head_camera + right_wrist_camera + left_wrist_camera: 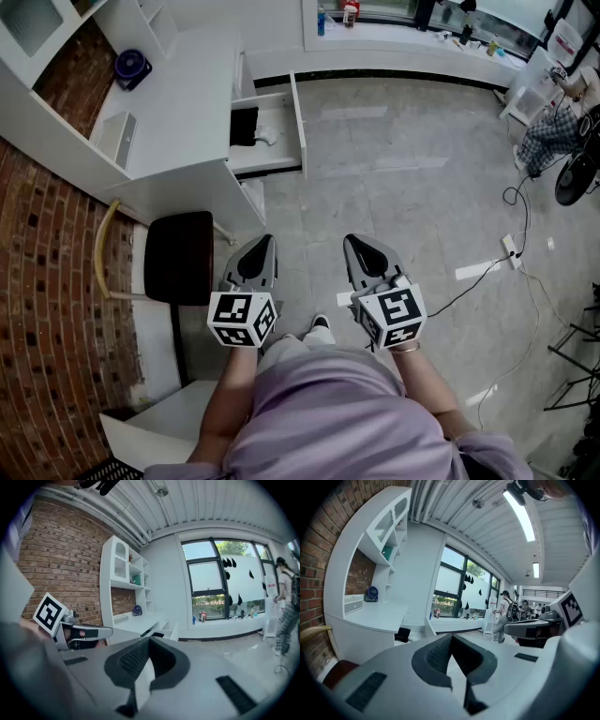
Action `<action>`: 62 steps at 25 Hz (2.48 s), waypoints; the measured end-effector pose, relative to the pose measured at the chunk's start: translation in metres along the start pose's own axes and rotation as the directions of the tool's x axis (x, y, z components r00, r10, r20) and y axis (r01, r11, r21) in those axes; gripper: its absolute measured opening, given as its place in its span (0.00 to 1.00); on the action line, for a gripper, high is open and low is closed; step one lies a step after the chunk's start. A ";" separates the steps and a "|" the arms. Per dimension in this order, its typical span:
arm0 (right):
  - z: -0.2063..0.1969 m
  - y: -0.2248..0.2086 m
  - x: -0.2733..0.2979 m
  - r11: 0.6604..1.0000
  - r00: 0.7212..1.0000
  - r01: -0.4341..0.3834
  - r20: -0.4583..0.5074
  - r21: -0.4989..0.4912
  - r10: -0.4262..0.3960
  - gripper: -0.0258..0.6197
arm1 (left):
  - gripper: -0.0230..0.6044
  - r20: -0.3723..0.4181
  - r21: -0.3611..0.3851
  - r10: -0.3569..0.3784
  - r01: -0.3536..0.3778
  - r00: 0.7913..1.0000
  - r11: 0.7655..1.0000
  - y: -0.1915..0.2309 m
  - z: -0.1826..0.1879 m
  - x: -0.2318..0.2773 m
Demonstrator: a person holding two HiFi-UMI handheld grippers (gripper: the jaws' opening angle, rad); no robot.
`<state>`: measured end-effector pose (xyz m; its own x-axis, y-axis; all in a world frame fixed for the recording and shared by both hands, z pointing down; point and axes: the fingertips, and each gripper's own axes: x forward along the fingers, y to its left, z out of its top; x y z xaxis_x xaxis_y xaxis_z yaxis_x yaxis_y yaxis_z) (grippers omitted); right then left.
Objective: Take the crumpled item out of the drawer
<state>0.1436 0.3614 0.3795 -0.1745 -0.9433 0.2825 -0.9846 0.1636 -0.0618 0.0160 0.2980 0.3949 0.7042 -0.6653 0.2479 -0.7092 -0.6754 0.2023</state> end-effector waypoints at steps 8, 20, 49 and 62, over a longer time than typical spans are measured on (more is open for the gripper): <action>-0.004 0.002 -0.009 1.000 1.000 0.004 0.009 0.007 -0.004 0.04 | 0.04 -0.003 0.000 0.012 -0.012 1.000 1.000 -0.003 -0.005 -0.008; -0.010 0.016 0.014 0.998 0.997 -0.070 -0.045 0.008 0.070 0.21 | 0.04 -0.007 0.006 0.063 -0.063 0.998 0.998 0.016 -0.005 -0.010; 0.046 0.008 0.303 0.997 0.989 -0.027 -0.145 -0.072 0.016 0.35 | 0.04 -0.002 -0.033 0.038 -0.038 0.999 0.999 0.249 0.070 0.152; 0.047 -0.007 0.364 0.990 0.979 -0.004 -0.204 -0.143 -0.025 0.36 | 0.04 -0.008 -0.041 -0.007 0.007 1.000 0.999 0.283 0.084 0.196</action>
<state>0.0873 0.0030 0.4381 -0.1484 -0.8683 0.4734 -0.9755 0.2071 0.0741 -0.0437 -0.0502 0.4214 0.7088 -0.6580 0.2542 -0.7053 -0.6662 0.2423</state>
